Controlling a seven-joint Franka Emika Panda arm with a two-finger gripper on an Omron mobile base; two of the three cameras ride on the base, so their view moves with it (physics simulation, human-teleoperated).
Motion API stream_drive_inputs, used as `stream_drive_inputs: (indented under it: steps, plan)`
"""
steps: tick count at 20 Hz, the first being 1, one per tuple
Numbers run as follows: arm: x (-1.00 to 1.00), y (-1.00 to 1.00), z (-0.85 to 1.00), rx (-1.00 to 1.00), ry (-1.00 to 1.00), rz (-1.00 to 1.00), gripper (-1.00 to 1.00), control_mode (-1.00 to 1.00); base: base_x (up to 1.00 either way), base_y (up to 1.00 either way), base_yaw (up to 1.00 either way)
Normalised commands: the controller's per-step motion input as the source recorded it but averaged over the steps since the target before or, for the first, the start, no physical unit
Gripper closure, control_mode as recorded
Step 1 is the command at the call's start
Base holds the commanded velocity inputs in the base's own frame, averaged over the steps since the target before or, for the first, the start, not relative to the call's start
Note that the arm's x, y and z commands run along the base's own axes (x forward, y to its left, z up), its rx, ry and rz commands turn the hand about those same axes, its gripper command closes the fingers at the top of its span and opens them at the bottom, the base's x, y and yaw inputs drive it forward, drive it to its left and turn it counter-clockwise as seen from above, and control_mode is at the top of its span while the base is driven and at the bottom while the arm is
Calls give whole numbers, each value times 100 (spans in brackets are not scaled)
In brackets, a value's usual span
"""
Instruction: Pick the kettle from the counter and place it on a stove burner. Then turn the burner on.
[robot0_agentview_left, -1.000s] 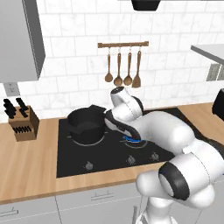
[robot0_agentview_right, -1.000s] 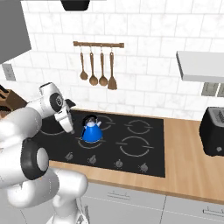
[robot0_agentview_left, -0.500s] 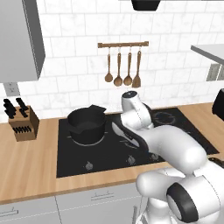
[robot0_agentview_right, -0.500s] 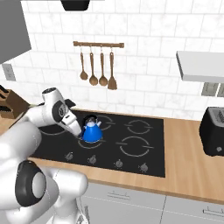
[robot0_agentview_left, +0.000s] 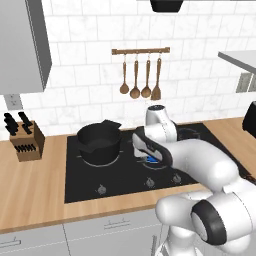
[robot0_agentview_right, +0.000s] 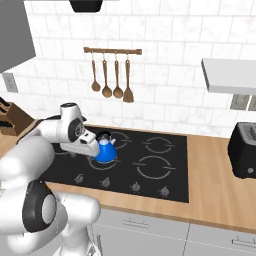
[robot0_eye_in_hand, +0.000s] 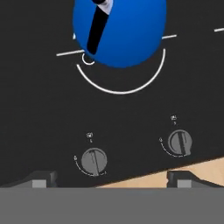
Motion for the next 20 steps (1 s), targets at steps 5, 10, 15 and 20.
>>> stream_drive_inputs:
  steps: [5,10,15,20]
  plan:
    - [-4,7,-39,4,14,15,-100,-100,0,0,0]
    - [-14,14,-50,0,8,10,-100,-100,0,0,0]
    - [-22,13,-48,0,6,5,-100,-100,0,0,0]
    - [-11,2,-36,0,6,1,-100,-100,0,0,0]
